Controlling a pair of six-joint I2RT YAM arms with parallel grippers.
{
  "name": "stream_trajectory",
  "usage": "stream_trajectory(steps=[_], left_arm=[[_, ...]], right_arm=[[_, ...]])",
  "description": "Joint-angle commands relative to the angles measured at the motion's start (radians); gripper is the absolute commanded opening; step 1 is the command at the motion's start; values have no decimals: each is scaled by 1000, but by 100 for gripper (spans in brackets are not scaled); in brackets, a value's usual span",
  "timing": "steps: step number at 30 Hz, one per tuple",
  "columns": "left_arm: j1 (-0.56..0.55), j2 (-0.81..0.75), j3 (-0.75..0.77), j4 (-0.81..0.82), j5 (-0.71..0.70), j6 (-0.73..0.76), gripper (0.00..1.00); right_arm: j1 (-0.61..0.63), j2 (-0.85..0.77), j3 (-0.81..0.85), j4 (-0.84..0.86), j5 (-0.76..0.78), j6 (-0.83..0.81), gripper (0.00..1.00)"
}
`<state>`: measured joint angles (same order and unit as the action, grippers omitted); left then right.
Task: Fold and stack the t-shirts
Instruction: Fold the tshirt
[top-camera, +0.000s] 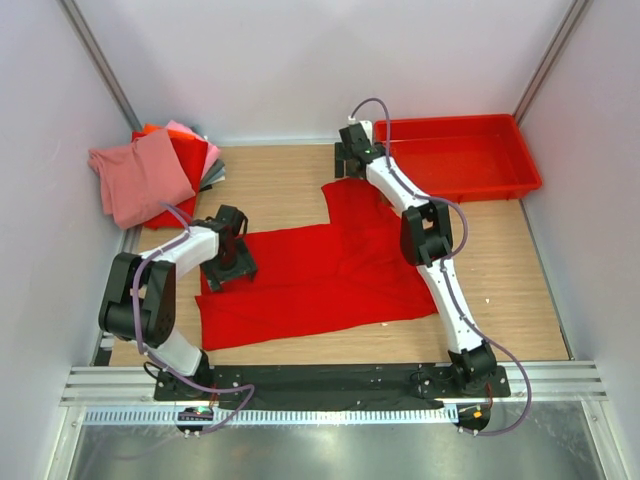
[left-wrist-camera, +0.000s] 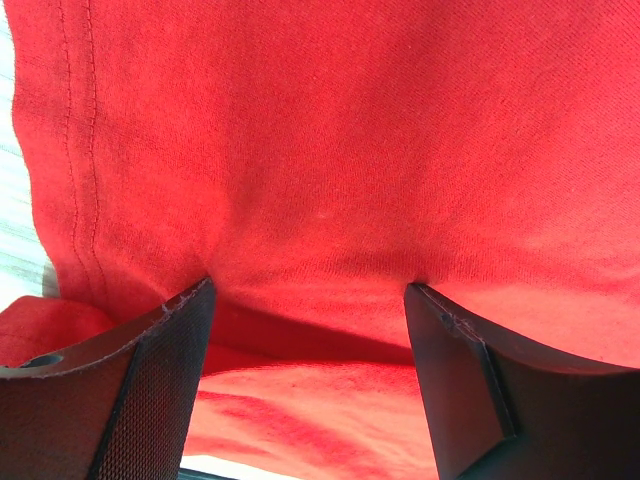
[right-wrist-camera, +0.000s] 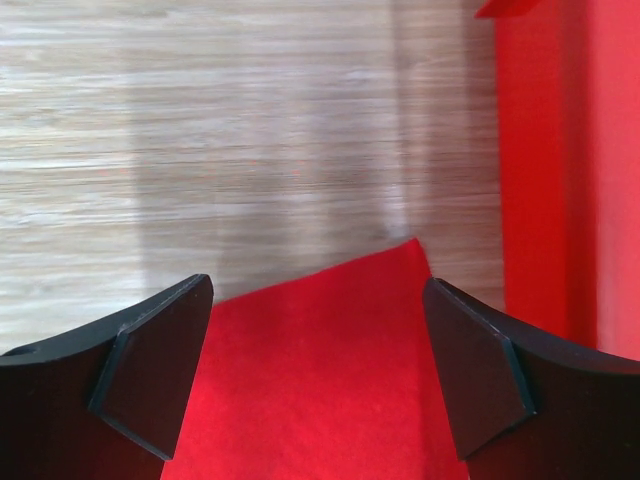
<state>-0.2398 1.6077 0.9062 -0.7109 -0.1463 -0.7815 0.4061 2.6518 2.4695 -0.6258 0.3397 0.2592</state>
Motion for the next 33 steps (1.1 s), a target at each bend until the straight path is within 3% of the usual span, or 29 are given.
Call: stream_trajectory(steps=[1, 3, 6, 8, 9, 11, 12, 16, 23, 28, 33], left_arm=[[5, 37, -58, -45, -35, 7, 78], [5, 32, -56, -45, -32, 7, 78], [5, 26, -52, -45, -27, 11, 78], [5, 32, -43, -47, -26, 11, 78], [5, 34, -41, -47, -26, 11, 78], [5, 46, -24, -48, -27, 14, 77], [5, 50, -15, -51, -29, 16, 77], [5, 49, 52, -79, -26, 28, 76], [5, -49, 322, -238, -134, 157, 80], [137, -55, 346, -222, -62, 223, 77], [146, 13, 372, -186, -84, 209, 75]], right_arm=[[13, 46, 51, 15, 41, -14, 92], [13, 59, 40, 9, 15, 8, 88], [13, 57, -1, 11, -1, 31, 71], [13, 42, -29, 24, -4, 34, 51], [13, 36, -52, 29, -4, 34, 32], [13, 11, -76, 34, 1, 34, 17], [11, 2, -102, 38, 5, 32, 3], [-3, -85, -191, 70, 42, 28, 1], [-33, -352, -368, 97, 91, 25, 1], [-41, -524, -512, 109, 174, 40, 1], [-50, -664, -673, 124, 182, 61, 1]])
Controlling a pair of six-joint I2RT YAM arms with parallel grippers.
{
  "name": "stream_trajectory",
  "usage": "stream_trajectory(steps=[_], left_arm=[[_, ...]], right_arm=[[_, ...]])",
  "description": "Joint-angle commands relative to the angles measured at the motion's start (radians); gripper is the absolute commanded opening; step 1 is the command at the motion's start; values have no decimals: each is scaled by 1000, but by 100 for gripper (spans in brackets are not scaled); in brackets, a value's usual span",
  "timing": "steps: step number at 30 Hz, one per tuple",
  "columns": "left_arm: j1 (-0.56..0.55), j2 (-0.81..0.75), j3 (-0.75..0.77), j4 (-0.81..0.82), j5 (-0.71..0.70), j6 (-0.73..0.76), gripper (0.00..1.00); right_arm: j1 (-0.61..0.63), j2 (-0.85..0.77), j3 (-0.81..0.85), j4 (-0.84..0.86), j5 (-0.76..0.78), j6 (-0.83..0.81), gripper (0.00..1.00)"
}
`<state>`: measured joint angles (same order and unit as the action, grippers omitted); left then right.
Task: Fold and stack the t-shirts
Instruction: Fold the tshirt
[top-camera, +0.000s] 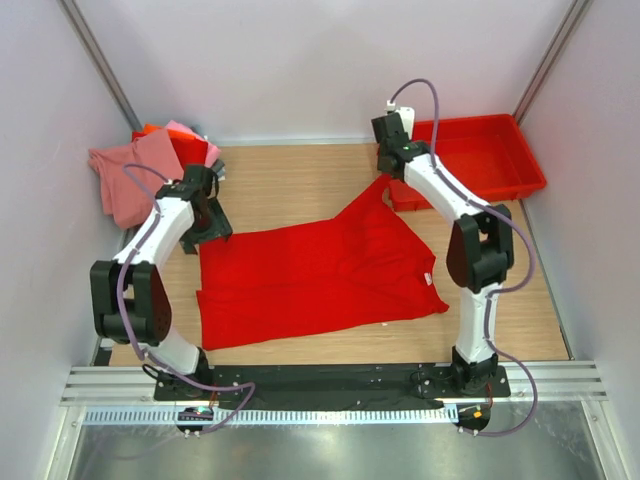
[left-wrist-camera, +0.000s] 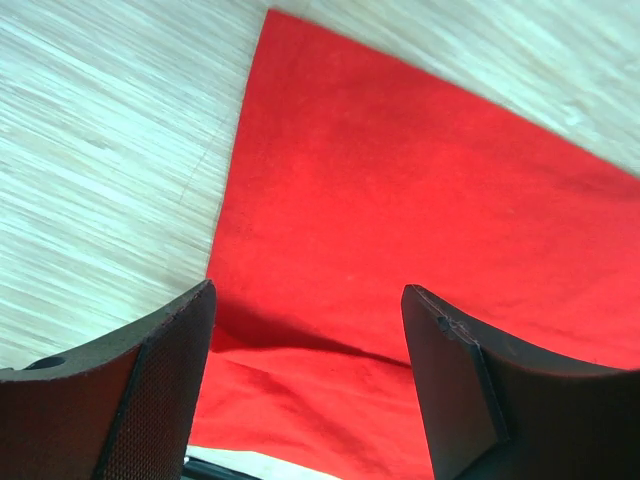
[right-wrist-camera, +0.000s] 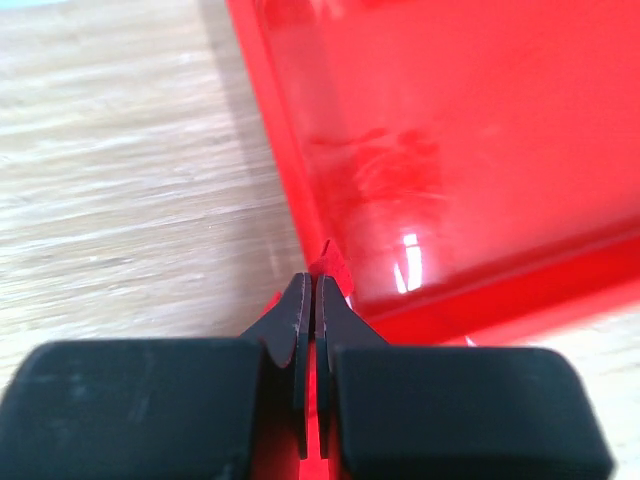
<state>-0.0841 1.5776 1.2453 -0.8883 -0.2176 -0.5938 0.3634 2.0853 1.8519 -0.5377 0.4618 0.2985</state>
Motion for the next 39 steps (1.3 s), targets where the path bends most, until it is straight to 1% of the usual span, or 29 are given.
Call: stream_trajectory(steps=[1, 5, 10, 11, 13, 14, 15, 16, 18, 24, 25, 30, 35, 38, 39], left_arm=[[-9, 79, 48, -12, -23, 2, 75], [-8, 160, 86, 2, -20, -23, 73], [-6, 239, 158, 12, -34, -44, 73], [-6, 266, 195, 15, -31, -49, 73], [-6, 303, 245, -9, -49, -57, 72], [-6, 349, 279, -26, -84, -61, 72], [-5, 367, 334, -43, -95, -70, 72], [-5, 389, 360, -63, -100, -73, 71], [-5, 424, 396, -52, -85, -72, 70], [-9, 495, 439, 3, -26, -90, 65], [-11, 519, 450, 3, -28, -92, 62], [-14, 556, 451, 25, -28, -107, 61], [-17, 591, 462, 41, -22, -118, 57], [-17, 599, 462, 43, -29, -118, 54], [-17, 604, 464, 48, -29, -118, 51]], right_arm=[[-9, -134, -69, 35, 69, 24, 1], [-30, -221, -158, 28, 107, 25, 1], [-87, -310, -244, 41, 75, 37, 1], [-93, -330, -266, 51, 71, 36, 1], [-95, -334, -272, 53, 64, 34, 1], [-96, -327, -264, 42, 64, 34, 1], [-96, -326, -260, 38, 63, 34, 1], [-96, -326, -257, 35, 63, 33, 1], [-101, -333, -261, 35, 64, 33, 1], [-104, -344, -287, 58, 48, 33, 1], [-104, -344, -289, 61, 38, 33, 1], [-104, -341, -298, 70, 26, 34, 1], [-104, -335, -301, 73, 20, 33, 1], [-106, -337, -304, 77, 9, 34, 1], [-104, -335, -306, 79, 6, 34, 1]])
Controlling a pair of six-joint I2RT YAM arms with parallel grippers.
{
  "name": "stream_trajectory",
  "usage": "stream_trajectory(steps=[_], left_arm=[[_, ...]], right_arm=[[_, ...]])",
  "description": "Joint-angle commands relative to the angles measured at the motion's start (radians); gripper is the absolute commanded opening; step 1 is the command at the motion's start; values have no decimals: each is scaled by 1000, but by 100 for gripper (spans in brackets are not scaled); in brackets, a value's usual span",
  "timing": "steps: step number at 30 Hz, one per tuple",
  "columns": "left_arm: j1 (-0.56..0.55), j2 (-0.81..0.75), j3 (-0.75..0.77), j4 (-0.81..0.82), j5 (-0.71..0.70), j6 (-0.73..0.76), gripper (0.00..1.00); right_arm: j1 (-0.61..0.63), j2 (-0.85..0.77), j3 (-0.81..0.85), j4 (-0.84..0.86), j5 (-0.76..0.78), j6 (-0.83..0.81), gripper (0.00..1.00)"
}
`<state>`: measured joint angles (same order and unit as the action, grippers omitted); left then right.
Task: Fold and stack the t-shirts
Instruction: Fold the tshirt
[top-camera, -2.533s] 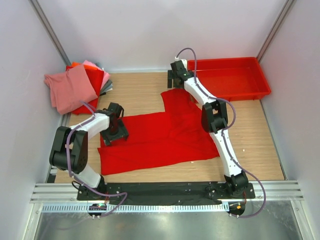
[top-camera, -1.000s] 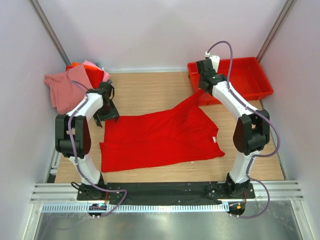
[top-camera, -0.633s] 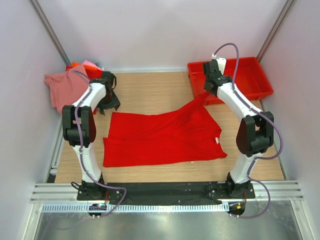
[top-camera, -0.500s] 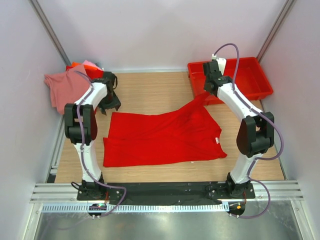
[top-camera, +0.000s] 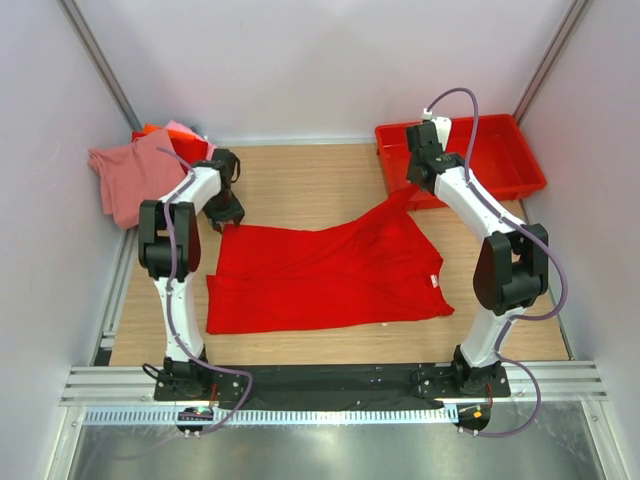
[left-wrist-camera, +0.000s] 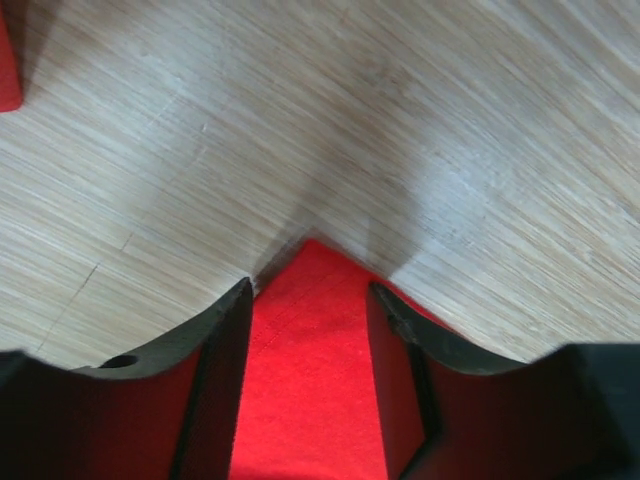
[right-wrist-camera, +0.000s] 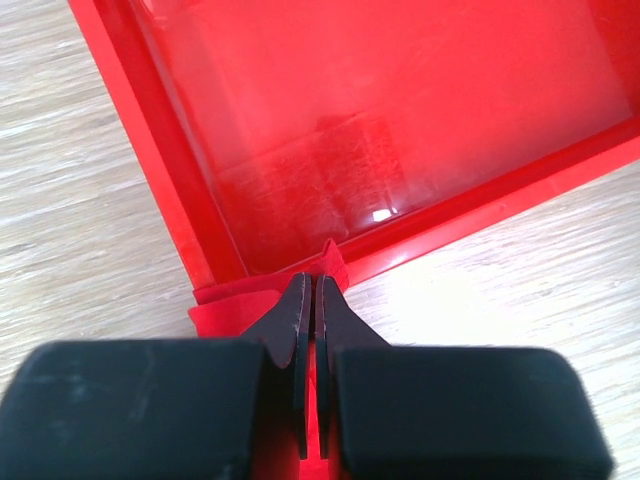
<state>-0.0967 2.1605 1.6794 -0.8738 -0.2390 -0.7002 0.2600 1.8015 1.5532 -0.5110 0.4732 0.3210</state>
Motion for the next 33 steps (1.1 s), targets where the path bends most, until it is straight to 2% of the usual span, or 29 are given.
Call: stream_trajectory(steps=[1, 2, 3, 5, 6, 8, 9, 14, 18, 26, 33], left_arm=[[-6, 22, 29, 35, -6, -12, 49], [-5, 25, 34, 36, -6, -10, 47], [-6, 36, 42, 36, -5, -7, 40], [-6, 45, 49, 36, 0, -4, 31], [-6, 53, 55, 35, 10, 1, 19], [-5, 52, 69, 29, 17, 5, 10], [-5, 47, 72, 27, 24, 5, 1], [-6, -19, 95, 4, 4, 28, 0], [-6, -60, 143, -77, -11, 59, 0], [-6, -263, -9, -76, -83, 85, 0], [-6, -315, -127, -65, -102, 100, 0]], right_arm=[[-1, -51, -7, 55, -8, 13, 1], [-1, -50, -5, 55, -14, 13, 1], [-1, -48, -4, 58, -22, 13, 1], [-1, -44, 1, 63, -31, 12, 1], [-1, -42, 2, 63, -41, 12, 1], [1, -36, 21, 62, -50, 9, 1], [-1, -34, 28, 58, -54, 7, 1], [-1, -14, 102, 55, -126, -17, 1], [10, -31, 150, 57, -203, -56, 1], [33, -165, -4, 83, -309, -106, 1], [70, -266, -111, 42, -301, -122, 1]])
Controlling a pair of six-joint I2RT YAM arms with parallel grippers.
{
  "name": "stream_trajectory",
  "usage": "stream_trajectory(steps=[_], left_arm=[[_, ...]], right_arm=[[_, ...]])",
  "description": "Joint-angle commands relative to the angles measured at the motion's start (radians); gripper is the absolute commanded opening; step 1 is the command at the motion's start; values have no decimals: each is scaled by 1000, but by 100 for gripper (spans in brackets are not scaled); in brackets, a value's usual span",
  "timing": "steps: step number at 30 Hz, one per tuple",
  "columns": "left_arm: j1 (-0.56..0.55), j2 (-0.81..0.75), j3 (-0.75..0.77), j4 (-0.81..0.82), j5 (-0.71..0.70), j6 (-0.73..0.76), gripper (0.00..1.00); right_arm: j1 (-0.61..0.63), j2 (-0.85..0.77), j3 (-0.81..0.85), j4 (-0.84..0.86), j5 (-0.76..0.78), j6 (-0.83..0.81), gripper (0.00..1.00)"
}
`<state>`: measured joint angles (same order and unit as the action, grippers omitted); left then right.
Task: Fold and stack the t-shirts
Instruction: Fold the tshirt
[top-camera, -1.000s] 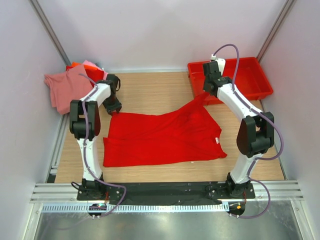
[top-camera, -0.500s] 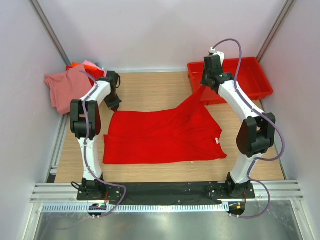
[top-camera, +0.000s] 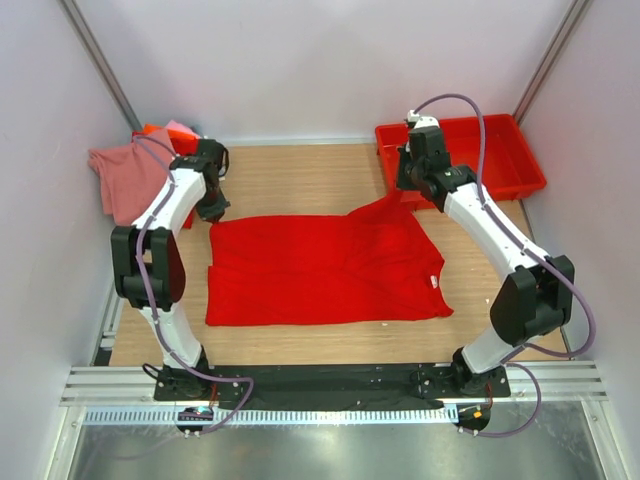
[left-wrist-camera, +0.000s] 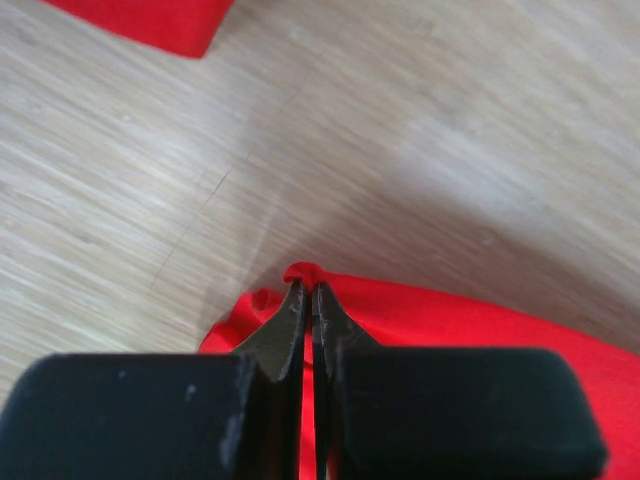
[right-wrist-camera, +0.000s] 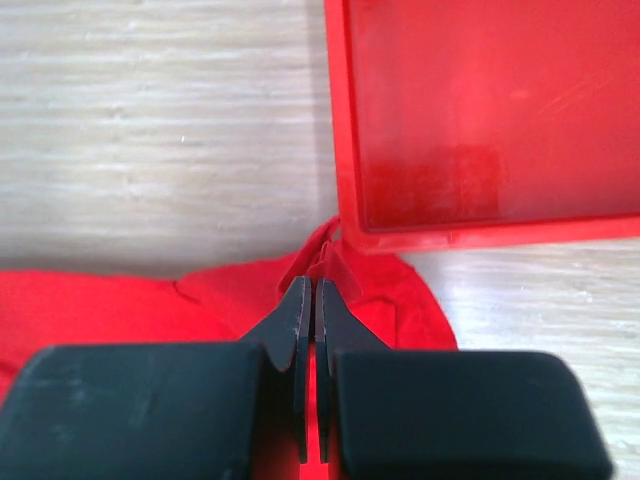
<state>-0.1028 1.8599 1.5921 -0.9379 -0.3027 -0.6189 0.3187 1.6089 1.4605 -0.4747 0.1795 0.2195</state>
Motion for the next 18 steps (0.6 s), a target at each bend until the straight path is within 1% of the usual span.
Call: stream_trajectory(steps=[1, 6, 10, 14, 15, 18], left_arm=[[0, -21, -53, 1, -39, 19, 0], [0, -31, -89, 5, -42, 22, 0], [0, -37, -100, -7, -50, 30, 0], [0, -59, -119, -18, -61, 31, 0], [0, -62, -124, -18, -62, 33, 0], [0, -87, -145, -21, -62, 38, 0]], right_arm=[[19, -99, -34, -11, -3, -17, 1], [59, -197, -107, -45, 31, 7, 1], [68, -271, -189, -97, 61, 44, 1], [71, -378, -293, -104, 11, 144, 1], [74, -398, -339, -99, 0, 190, 1], [91, -464, -429, -100, 3, 262, 1]])
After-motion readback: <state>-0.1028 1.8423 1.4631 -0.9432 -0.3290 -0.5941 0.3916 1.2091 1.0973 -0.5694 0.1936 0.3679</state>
